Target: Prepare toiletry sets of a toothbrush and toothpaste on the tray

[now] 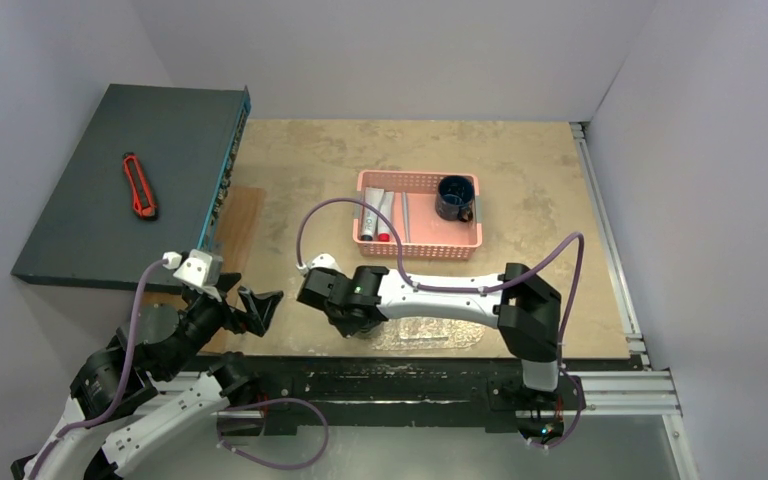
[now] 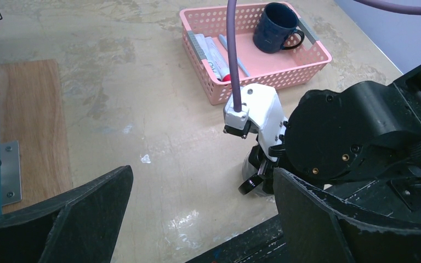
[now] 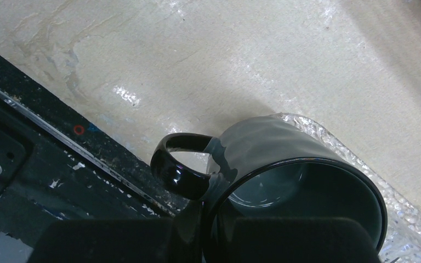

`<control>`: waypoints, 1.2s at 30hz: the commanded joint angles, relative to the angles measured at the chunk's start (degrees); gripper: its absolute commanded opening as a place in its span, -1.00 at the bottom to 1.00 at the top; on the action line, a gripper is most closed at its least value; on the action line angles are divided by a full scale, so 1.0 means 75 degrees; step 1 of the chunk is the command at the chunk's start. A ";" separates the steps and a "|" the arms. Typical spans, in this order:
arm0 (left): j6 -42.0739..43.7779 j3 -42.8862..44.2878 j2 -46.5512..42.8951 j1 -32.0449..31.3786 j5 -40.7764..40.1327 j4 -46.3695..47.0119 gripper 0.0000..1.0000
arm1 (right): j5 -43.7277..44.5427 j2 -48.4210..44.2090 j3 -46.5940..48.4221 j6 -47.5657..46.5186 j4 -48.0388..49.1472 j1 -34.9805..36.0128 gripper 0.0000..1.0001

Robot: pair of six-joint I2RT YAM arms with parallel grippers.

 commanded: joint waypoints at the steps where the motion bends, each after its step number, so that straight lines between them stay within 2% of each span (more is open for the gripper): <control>1: -0.0030 0.0040 -0.0139 0.0077 -0.0955 -0.0086 1.00 | 0.0232 -0.0125 0.0007 0.0135 0.0175 0.0045 -1.00; 25: -0.0030 0.0040 -0.0031 0.0080 -0.0978 -0.0098 1.00 | 0.0191 -0.0376 -0.0674 0.0357 0.0463 0.0047 -0.98; 30: -0.0031 0.0052 -0.0001 0.0082 -0.0978 -0.0102 1.00 | 0.0376 -0.0526 -0.0540 0.0392 0.0305 0.0048 -0.56; 36: -0.0026 0.0042 0.0035 0.0083 -0.0967 -0.0091 1.00 | 0.0723 -0.0794 -0.0197 0.0467 -0.0071 0.0045 -0.24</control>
